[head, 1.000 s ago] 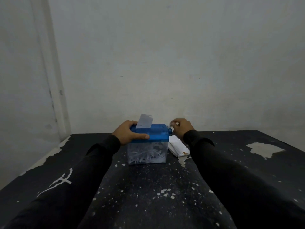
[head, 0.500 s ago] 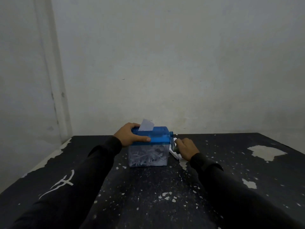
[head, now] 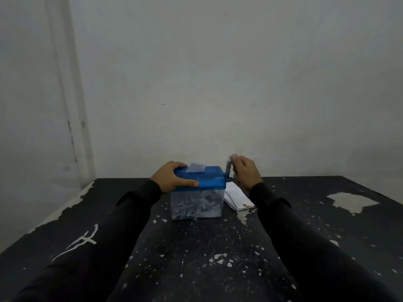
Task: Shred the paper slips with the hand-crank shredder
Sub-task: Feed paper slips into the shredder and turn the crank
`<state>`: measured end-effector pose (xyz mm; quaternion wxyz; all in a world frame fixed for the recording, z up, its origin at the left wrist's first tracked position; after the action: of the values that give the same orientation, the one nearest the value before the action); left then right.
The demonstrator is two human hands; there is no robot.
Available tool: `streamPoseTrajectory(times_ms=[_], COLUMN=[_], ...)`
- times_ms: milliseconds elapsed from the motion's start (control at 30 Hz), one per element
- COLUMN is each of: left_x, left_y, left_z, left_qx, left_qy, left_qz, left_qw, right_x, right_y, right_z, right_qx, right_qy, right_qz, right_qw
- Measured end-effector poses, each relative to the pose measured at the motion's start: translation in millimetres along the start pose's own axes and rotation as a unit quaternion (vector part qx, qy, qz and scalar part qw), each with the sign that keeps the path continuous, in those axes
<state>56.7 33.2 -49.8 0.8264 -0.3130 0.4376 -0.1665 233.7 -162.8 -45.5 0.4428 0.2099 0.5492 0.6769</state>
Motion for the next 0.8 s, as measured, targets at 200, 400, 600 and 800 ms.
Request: streamPoseTrajectory(times_ms=[200,400,600,800], left_x=[0.1,1.0,-0.2,-0.3], left_y=[-1.6,-1.3,-1.6,0.0], left_z=[-1.4,-0.7,0.0,1.7], left_qx=[-0.002,0.004,-0.006,-0.008], left_qy=[0.005,0.01,0.016,0.023], left_qz=[0.002,-0.001,0.004,0.005], left_qw=[1.0,1.0,1.0,1.0], right_x=[5.6,15.2,9.9,0.4], right_y=[-0.7,-55.1,-73.3,-53.9], right_z=[31.2,24.5,-16.7,-37.1], right_qx=[0.011,0.106,0.065,-0.035], right_qy=[-0.098,-0.021,-0.031,-0.043], right_qz=[-0.027,-0.213,-0.213,-0.079], right_qw=[0.995,0.971,0.974,0.995])
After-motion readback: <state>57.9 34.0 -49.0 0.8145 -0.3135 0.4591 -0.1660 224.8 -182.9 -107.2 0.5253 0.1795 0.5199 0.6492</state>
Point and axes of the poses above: each hand's wrist, its own z-axis towards the middle knuckle, its own x-axis out of the palm, y = z × x, the point moved 4 cm from there along z, towards the middle knuckle, and after that the axes turned 10 degrees about x, right-handed, at the moved point
